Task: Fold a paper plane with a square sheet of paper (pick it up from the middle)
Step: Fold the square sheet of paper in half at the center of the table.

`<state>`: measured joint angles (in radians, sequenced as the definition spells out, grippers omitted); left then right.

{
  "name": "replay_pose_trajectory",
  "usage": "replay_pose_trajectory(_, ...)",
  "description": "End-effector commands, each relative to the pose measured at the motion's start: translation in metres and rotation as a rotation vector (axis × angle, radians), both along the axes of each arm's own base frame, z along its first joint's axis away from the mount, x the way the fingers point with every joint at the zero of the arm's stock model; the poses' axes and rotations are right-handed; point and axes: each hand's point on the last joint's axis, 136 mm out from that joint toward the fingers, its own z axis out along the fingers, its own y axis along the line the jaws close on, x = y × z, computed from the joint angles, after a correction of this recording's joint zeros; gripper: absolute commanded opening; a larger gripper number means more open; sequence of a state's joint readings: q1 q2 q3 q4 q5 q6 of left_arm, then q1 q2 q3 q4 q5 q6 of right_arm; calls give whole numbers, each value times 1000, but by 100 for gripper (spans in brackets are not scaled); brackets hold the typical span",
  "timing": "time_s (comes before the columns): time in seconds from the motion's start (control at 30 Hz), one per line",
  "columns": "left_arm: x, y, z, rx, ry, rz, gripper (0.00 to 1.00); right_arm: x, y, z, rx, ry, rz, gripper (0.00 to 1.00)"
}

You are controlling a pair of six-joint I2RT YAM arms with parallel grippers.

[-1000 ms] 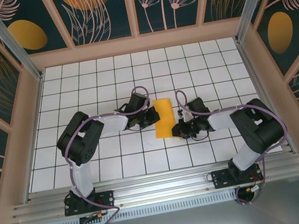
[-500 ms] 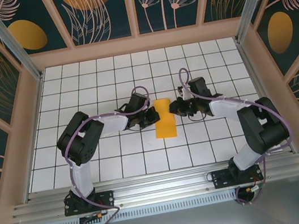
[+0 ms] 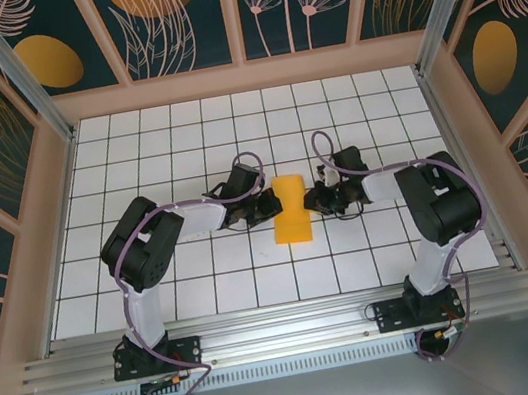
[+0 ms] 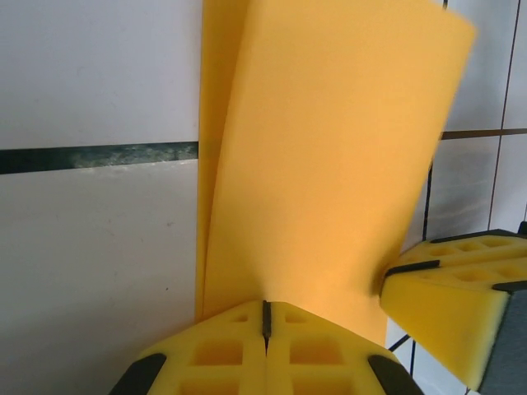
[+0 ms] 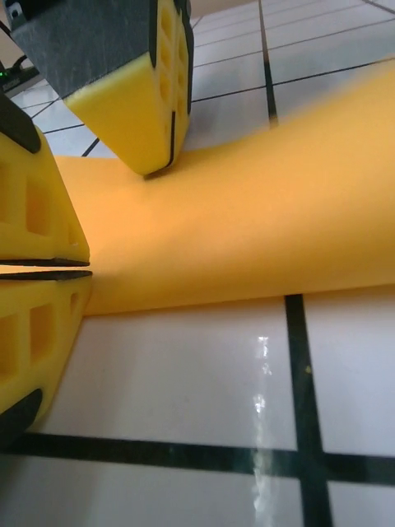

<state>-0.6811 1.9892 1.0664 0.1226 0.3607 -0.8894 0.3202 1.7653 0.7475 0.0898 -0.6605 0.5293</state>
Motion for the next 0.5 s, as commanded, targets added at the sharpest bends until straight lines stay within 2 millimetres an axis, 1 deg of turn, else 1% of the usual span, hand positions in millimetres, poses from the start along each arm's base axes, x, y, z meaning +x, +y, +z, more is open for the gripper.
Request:
replay_pose_trajectory(0.0, -22, 25, -47, 146, 91, 1, 0, -12, -10, -26, -58, 54, -9, 14)
replay_pose_trajectory(0.07, -22, 25, -48, 148, 92, -2, 0, -9, -9, -18, -56, 41, -9, 14)
replay_pose_trajectory(0.23, -22, 25, -47, 151, 90, -5, 0, 11, 2, 19, 0, -36, 12, 15)
replay_pose_trajectory(0.3, -22, 25, -47, 151, 90, -6, 0, 20, 5, 27, 8, -57, 13, 15)
replay_pose_trajectory(0.37, -22, 24, -47, 149, 89, -7, 0, 25, 6, 25, 0, -57, 10, 15)
replay_pose_trajectory(0.47, -21, 24, -46, 149, 87, -8, 0, 31, 4, 17, -6, -44, 0, 14)
